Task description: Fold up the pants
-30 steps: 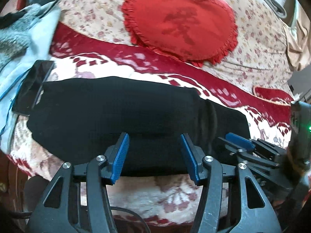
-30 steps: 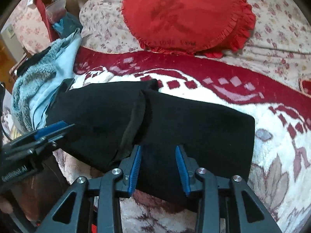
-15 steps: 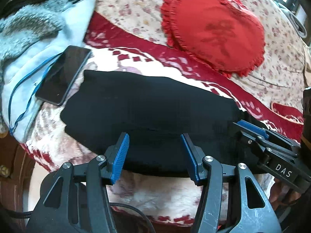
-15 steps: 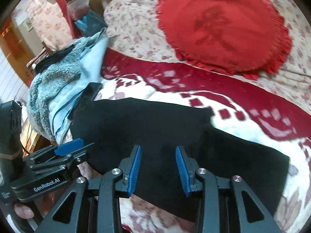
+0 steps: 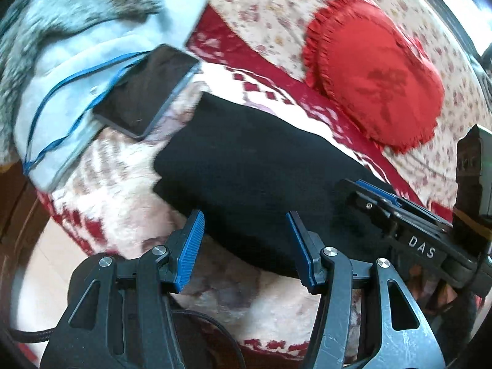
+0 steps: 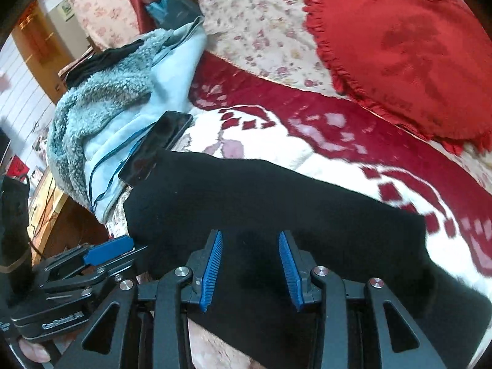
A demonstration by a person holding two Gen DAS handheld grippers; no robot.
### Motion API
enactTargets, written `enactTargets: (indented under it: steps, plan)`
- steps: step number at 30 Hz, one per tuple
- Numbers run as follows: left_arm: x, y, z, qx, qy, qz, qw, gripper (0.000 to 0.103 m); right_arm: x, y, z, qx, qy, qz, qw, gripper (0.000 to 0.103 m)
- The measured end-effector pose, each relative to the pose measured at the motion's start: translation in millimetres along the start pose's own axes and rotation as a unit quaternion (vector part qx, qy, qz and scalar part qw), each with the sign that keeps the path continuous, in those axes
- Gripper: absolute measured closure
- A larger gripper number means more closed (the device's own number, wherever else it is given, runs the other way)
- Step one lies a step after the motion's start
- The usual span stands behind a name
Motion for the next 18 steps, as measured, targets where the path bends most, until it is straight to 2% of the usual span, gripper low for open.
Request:
enactTargets:
  steps: [2, 4, 5, 18]
  plan:
    - [3, 1, -12, -0.006, 0.024, 0.001, 0.9997, 0.048, 8, -7, -5, 0.002, 0.006, -0.002, 1.000, 0.066]
    - [5, 1, -22, -0.011, 0.043, 0.002, 0.9990, 0.040, 15, -13, -10, 0.007, 0.013, -0.002, 1.000, 0.066]
    - [6, 1, -25, -0.013, 0.051, 0.003, 0.9986, 0.039, 19, -17, -13, 0.010, 0.017, -0.001, 1.000, 0.066]
    - [11, -18, -35, -0.020, 0.075, -0.011, 0.9969, 0.038, 64, -59, -56, 0.027, 0.092, -0.020, 0.995, 0.063]
Point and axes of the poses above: each gripper's, at about its wrist camera, not at the fingertips, and y roughly against the way its jaws point, z to its right, x to its top, the point moved 2 cm from there along -y, roughly the way its jaws point, and after that the axes turned 2 degrees about -z, right-handed, at the moved point
